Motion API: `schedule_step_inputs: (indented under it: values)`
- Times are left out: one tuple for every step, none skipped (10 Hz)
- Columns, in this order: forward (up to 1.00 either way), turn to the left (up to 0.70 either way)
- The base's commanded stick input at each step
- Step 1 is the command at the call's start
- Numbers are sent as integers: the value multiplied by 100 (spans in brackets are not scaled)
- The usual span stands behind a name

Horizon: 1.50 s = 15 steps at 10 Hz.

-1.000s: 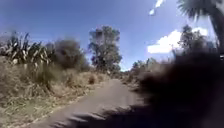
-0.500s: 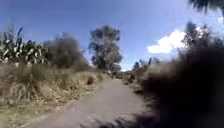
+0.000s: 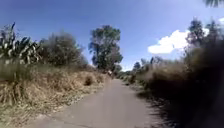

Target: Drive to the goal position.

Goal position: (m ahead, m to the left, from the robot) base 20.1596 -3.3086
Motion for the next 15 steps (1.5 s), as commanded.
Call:
schedule_step_inputs:
  values:
    - [100,0]
    - [100,0]
    - [100,0]
    - [100,0]
    - [100,0]
    - [100,0]
    - [100,0]
    - [100,0]
    - [100,0]
    - [100,0]
    - [100,0]
    - [100,0]
    - [100,0]
    - [100,0]
    - [100,0]
